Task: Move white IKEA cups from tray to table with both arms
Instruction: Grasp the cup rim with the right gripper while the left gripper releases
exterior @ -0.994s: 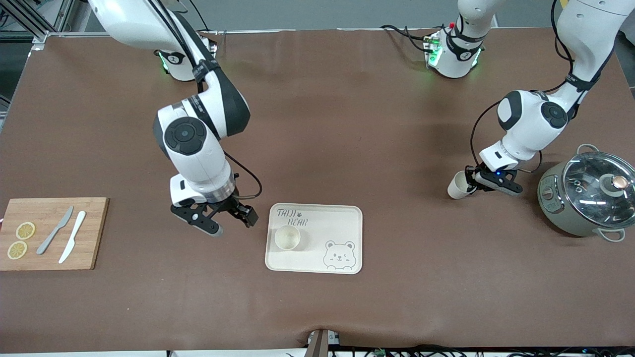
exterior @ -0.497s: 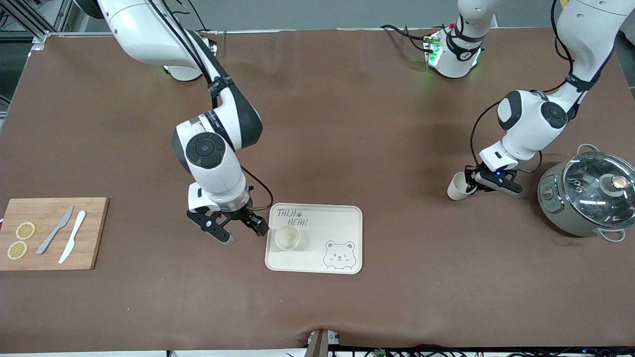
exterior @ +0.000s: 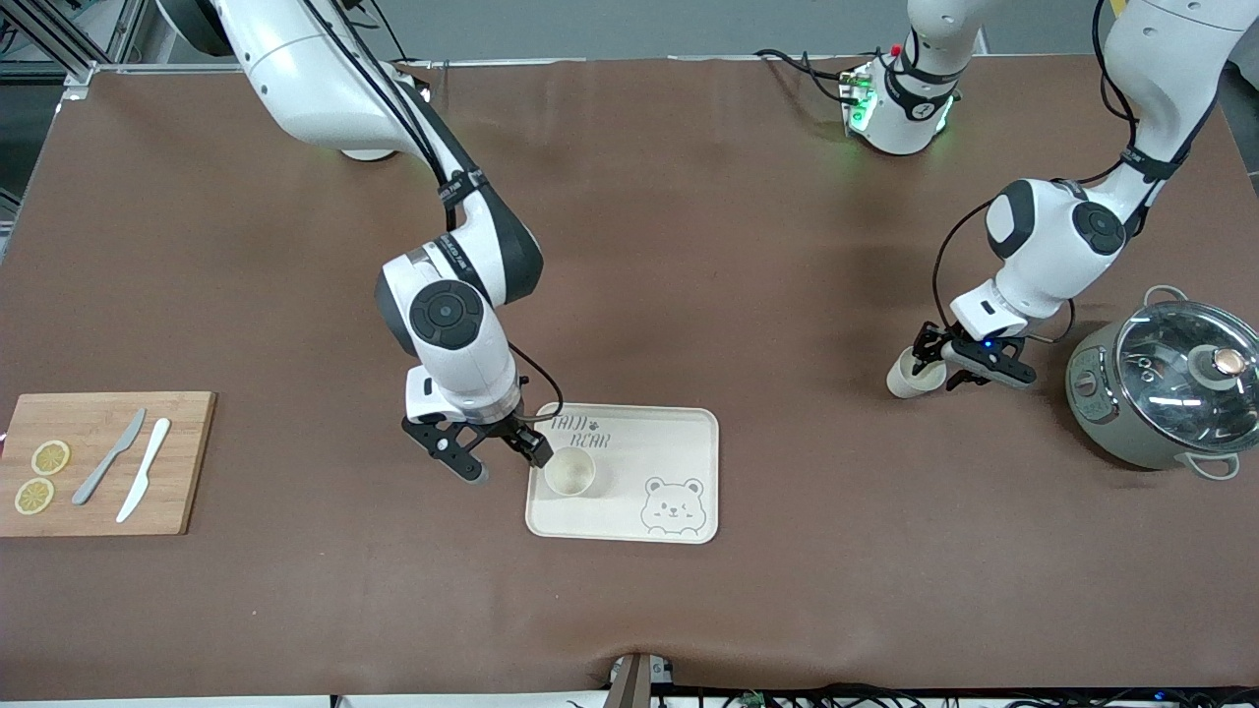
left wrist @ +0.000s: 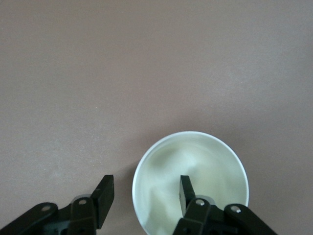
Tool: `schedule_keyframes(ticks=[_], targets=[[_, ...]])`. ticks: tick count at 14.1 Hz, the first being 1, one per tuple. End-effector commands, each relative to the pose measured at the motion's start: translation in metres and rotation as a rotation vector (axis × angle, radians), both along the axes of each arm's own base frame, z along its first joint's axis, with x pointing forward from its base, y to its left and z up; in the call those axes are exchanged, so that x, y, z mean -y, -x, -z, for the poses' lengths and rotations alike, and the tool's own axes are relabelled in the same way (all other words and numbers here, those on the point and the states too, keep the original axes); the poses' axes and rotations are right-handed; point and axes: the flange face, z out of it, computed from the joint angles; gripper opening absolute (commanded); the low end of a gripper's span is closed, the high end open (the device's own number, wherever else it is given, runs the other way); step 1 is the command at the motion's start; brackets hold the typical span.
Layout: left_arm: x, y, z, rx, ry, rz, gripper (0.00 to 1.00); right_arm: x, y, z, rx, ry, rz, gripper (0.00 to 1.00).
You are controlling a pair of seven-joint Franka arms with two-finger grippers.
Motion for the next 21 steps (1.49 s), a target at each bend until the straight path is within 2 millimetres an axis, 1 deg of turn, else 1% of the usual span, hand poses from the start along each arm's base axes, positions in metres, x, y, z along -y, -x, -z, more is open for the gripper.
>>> schedule_keyframes(ticks=[1, 3, 5, 8, 9, 10, 13, 15, 17, 18, 20, 21], targets=[[-0.006, -0.008, -0.01, 0.026, -0.018, 0.009, 0.62, -0.016, -0.001, 0.019, 0.019, 0.013, -0.004, 1.0], [-0.011, -0.013, -0.02, 0.006, -0.043, 0.008, 0.62, -0.025, 0.003, 0.035, 0.025, 0.006, -0.017, 1.0], [-0.011, -0.017, -0.031, -0.011, -0.06, -0.012, 0.62, -0.032, 0.004, 0.046, 0.038, -0.007, -0.001, 1.0], [-0.009, -0.019, -0.042, -0.023, -0.075, -0.026, 0.62, -0.031, 0.004, 0.051, 0.037, -0.004, 0.002, 1.0], [-0.004, -0.02, -0.048, -0.018, -0.078, -0.029, 0.62, -0.031, 0.004, 0.056, 0.033, -0.002, 0.001, 1.0], [-0.002, -0.02, -0.05, -0.023, -0.082, -0.036, 0.62, -0.032, 0.003, 0.055, 0.043, -0.009, 0.0, 1.0], [0.011, -0.019, -0.063, -0.03, -0.097, -0.048, 0.62, -0.031, 0.001, 0.062, 0.05, -0.013, -0.001, 1.0], [0.016, -0.017, -0.07, -0.047, -0.115, -0.055, 0.62, -0.031, 0.0, 0.067, 0.056, -0.016, 0.0, 1.0], [0.027, -0.018, -0.087, -0.046, -0.136, -0.063, 0.63, -0.032, -0.001, 0.071, 0.056, -0.015, -0.003, 1.0], [0.029, -0.021, -0.095, -0.059, -0.148, -0.068, 0.66, -0.032, -0.001, 0.074, 0.054, -0.014, -0.003, 1.0], [0.037, -0.032, -0.118, -0.084, -0.167, -0.07, 0.72, -0.032, -0.001, 0.074, 0.059, -0.005, -0.012, 1.0], [0.04, -0.038, -0.129, -0.1, -0.173, -0.075, 0.78, -0.032, -0.001, 0.074, 0.059, -0.005, -0.012, 1.0]])
